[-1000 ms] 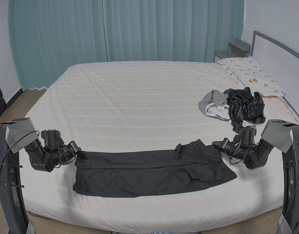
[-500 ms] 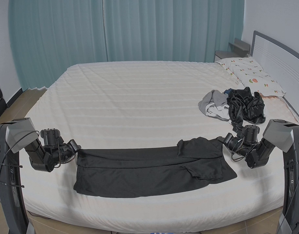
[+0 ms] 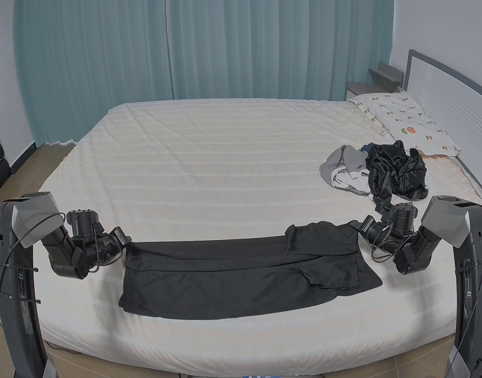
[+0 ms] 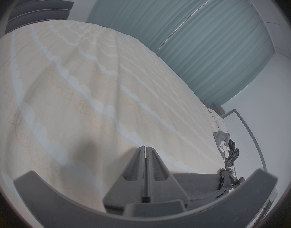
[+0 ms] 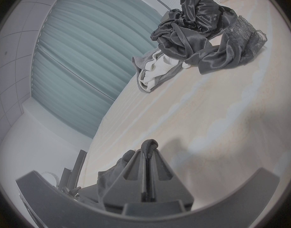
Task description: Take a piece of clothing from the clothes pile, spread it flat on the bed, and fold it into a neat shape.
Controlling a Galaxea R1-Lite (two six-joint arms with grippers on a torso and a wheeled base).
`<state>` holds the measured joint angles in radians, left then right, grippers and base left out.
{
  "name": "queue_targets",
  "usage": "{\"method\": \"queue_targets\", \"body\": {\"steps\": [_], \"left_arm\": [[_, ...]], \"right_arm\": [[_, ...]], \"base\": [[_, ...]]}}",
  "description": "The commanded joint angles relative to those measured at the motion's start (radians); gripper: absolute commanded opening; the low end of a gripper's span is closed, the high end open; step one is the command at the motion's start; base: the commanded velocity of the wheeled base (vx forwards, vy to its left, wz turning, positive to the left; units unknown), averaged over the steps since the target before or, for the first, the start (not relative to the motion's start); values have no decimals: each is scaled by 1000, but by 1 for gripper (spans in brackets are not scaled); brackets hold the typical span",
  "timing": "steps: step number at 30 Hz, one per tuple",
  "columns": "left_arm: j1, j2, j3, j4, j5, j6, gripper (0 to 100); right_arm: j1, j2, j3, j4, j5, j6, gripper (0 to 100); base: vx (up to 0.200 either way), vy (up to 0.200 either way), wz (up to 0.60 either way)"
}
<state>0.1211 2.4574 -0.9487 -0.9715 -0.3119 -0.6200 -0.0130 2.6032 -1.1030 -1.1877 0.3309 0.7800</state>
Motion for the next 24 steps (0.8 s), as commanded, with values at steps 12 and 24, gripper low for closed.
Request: {"method": "queue_targets", "body": {"steps": [12, 24], "left_arm": [[-6, 15, -4, 0, 5, 3, 100], [-4, 14, 2, 0, 5, 3, 100]], "right_arm": [[5, 0, 17, -18, -6, -8, 100], [80, -212, 134, 82, 4, -145, 100]], "base": [[0, 0, 0], [0, 0, 0]]}}
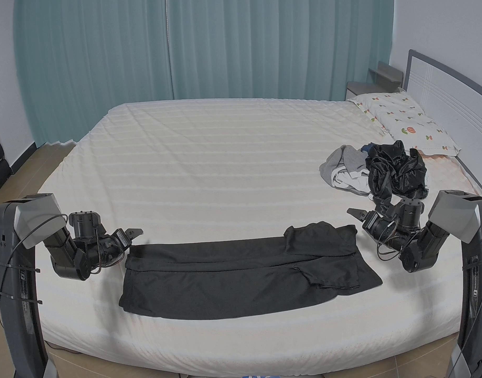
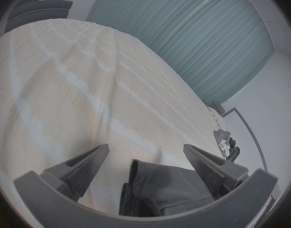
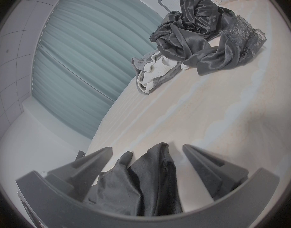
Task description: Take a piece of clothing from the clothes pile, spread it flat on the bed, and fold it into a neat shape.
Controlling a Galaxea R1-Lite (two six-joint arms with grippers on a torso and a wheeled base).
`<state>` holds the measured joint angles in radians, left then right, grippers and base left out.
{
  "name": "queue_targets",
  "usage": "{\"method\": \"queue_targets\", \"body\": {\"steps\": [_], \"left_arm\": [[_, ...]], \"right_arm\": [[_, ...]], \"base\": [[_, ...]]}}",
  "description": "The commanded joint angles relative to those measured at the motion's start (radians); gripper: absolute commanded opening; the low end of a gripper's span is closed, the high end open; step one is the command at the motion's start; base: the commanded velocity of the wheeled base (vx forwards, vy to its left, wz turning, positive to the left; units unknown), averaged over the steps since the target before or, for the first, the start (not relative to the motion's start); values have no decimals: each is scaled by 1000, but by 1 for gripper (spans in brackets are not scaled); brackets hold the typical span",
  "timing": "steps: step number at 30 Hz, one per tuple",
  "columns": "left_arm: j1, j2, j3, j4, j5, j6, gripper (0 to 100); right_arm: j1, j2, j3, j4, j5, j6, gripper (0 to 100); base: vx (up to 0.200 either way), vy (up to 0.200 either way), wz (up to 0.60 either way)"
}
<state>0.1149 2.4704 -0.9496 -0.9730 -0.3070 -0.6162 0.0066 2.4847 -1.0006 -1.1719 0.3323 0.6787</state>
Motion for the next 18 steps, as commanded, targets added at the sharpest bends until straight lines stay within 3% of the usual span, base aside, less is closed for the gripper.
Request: {"method": "queue_targets", "body": {"steps": [1, 7, 18], "left_arm": [[2, 1, 3, 2, 0, 0, 100], [2, 2, 3, 0, 0, 0, 100], [0, 2, 2, 0, 2, 1, 100]], "right_arm": [[67, -95, 31, 74, 2, -47, 100], [127, -46, 8, 124, 2, -128, 100], [124, -4, -58, 193, 1, -146, 100]], "base": [[0, 0, 0], [0, 0, 0], [0, 0, 0]]}}
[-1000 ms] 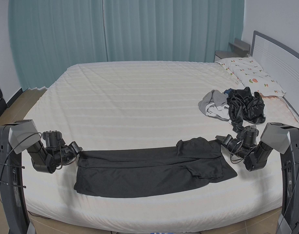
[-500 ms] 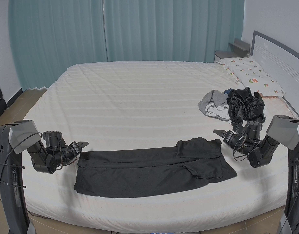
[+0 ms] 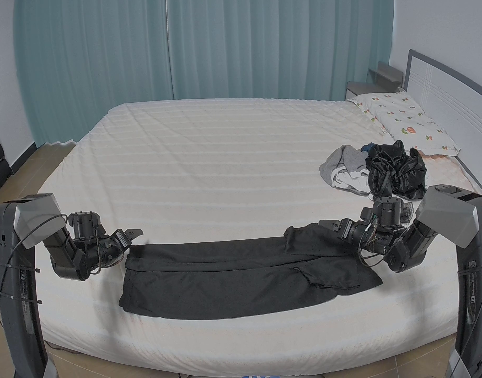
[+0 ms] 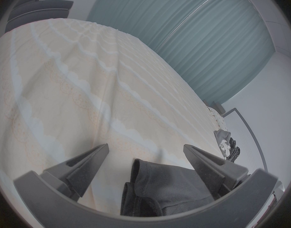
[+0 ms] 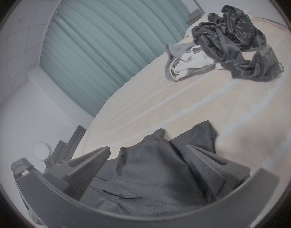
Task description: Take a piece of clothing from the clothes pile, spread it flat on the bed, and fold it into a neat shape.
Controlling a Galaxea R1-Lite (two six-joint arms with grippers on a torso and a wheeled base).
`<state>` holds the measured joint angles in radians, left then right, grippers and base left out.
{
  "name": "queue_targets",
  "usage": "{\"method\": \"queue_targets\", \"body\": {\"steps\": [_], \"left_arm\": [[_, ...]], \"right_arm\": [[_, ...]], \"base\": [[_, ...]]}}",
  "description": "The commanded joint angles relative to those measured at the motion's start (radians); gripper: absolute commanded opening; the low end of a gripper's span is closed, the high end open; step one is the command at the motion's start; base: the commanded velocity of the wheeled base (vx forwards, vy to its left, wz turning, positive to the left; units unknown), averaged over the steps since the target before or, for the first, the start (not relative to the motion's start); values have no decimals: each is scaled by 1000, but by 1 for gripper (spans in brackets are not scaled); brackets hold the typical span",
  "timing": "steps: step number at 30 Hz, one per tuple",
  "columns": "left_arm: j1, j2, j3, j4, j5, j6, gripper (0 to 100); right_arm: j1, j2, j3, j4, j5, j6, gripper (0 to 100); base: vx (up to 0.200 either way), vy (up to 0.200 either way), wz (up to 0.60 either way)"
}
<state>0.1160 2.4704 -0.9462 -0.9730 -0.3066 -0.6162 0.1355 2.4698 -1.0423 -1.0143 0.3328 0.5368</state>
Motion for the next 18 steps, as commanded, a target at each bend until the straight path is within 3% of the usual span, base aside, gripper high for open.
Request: {"method": "queue_targets", "body": {"steps": [1, 4, 5, 18], "left_arm": [[-1, 2, -2, 0, 0, 1, 100], [-1, 2, -2, 0, 0, 1, 100], [-1, 2, -2, 0, 0, 1, 100], [-1, 2, 0, 0, 0, 1, 100]], "right_arm": [[-7, 14, -19, 40, 0, -11, 100], [-8, 29, -18, 40, 0, -32, 100], [-8, 34, -12, 39, 0, -37, 0], [-36, -37, 110, -6, 14, -60, 0]], "base": [[0, 0, 0], [0, 0, 0], [0, 0, 0], [0, 0, 0]]}}
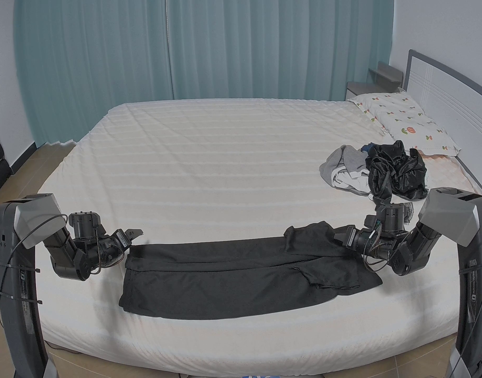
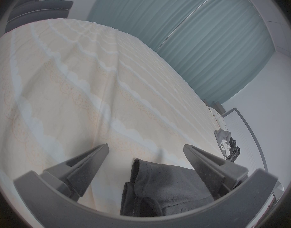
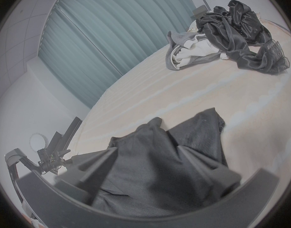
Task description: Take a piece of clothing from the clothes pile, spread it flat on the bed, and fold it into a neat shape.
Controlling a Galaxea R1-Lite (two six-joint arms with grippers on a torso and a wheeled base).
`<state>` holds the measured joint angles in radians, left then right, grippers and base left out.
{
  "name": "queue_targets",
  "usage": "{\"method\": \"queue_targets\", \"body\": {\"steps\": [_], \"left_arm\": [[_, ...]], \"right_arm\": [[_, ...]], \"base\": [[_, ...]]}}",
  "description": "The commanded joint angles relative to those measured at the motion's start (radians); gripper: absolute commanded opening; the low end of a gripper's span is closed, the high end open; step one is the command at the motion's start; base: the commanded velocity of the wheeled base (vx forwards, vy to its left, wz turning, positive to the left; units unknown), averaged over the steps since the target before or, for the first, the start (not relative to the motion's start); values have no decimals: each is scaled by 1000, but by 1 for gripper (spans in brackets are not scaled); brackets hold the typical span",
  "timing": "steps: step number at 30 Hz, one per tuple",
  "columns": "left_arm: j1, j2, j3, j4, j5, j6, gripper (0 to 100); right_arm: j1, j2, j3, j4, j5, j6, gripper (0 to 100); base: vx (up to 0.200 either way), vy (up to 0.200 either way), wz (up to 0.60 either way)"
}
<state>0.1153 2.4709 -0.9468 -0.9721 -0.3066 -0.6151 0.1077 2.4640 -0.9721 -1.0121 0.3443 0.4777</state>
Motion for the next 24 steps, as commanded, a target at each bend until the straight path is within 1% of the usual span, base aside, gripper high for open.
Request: {"method": "queue_targets", "body": {"steps": [1, 8, 16, 21, 24], "left_arm": [[1, 2, 0, 0, 0, 0, 100], [0, 2, 0, 0, 1, 0, 100], [0, 2, 2, 0, 0, 0, 100], [0, 2, 0, 0, 1, 0, 100], [0, 2, 2, 1, 1, 0, 100]], "right_arm": [[-11, -36, 50, -13, 4, -1, 0], [-22, -63, 105, -29, 25, -1, 0], [-37, -93, 147, -29, 32, -1, 0], [-59, -119, 185, -28, 87, 2, 0], [-71, -135, 208, -26, 102, 2, 0]], "base": [[0, 0, 0], [0, 0, 0], [0, 0, 0], [0, 0, 0], [0, 0, 0]]}}
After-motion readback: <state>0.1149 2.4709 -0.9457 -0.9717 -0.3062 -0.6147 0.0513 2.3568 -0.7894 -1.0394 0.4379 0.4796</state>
